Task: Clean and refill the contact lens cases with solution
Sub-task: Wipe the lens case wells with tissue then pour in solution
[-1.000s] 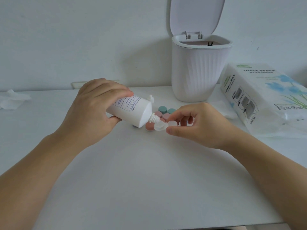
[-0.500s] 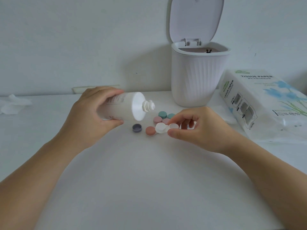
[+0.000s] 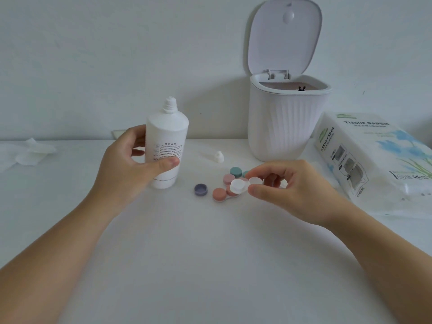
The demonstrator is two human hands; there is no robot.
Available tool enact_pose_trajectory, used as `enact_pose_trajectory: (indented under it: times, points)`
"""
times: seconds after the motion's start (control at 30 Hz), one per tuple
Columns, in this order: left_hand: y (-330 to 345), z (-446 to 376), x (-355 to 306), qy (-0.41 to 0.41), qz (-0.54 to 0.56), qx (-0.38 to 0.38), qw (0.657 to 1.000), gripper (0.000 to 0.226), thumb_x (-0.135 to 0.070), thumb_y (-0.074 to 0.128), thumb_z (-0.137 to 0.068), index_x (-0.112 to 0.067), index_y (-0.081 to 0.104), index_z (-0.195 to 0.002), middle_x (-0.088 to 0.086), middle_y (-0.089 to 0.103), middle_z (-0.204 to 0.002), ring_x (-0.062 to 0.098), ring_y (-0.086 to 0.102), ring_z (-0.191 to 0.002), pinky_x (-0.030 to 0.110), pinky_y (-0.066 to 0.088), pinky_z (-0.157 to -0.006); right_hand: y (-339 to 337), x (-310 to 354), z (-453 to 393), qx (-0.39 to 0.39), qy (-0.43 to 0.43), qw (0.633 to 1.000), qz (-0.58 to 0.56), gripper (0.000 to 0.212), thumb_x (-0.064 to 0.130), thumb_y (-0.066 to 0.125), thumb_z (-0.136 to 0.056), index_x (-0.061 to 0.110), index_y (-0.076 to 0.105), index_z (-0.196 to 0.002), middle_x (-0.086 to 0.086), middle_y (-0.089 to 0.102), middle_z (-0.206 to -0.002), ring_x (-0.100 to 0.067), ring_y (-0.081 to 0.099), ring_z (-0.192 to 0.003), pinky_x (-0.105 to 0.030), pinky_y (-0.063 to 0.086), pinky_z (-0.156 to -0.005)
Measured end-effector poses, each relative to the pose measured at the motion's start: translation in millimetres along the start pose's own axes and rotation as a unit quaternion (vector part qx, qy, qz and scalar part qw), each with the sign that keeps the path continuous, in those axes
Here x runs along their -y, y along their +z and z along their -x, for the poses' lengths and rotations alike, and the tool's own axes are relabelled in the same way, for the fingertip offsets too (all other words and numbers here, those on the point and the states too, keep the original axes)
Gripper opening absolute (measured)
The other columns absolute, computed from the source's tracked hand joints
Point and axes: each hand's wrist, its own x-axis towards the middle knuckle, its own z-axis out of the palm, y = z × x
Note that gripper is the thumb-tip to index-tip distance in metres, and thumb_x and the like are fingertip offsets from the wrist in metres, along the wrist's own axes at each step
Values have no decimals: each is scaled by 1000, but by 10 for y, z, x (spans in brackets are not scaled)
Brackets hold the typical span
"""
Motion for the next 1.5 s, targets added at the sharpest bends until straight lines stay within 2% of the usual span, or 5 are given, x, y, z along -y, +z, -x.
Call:
enact_pose_trajectory:
  times: [0.23,0.5,0.8,1.0,1.5]
  points:
    - [17,-31,26,-36,41,6,998,63,-41,86,-64,-33,64,-122,-21,72,-115,3,68,-103,35,55,-92,-4,34,7,-20,-2,999,-36,10,32,79,-80,34,79,-90,11,66,-69,-3,53,-63,-19,44,-64]
    - [-2,67,-11,137,-115,14,984,72,-19,94,-64,-39,59,-124,-33,60,-117,-17,50,-109,-2,33,-88,-6,34,11,-1,-1,1000,-6,13,34,81,-80,39,77,-91,5,65,-71,-5,53,-64,-24,46,-65]
    - [106,25,-61,330,-249,45,909,65,-5,92,-65,-11,67,-124,1,67,-125,22,57,-117,31,39,-103,20,59,17,23,-19,1000,1,36,61,67,-66,40,76,-94,6,68,-80,-21,58,-75,-37,50,-74]
    - [111,16,-64,354,-263,39,897,62,0,88,-67,-11,66,-124,2,66,-126,23,57,-120,29,35,-107,22,31,23,30,-26,999,19,15,32,81,-82,32,79,-96,18,67,-78,-12,57,-72,-29,47,-72]
    - [144,17,-100,404,-273,33,873,43,-1,70,-77,-10,68,-120,4,68,-125,30,59,-120,46,42,-105,39,26,22,29,-36,998,39,15,34,82,-81,38,79,-96,23,64,-75,0,51,-67,-11,40,-65]
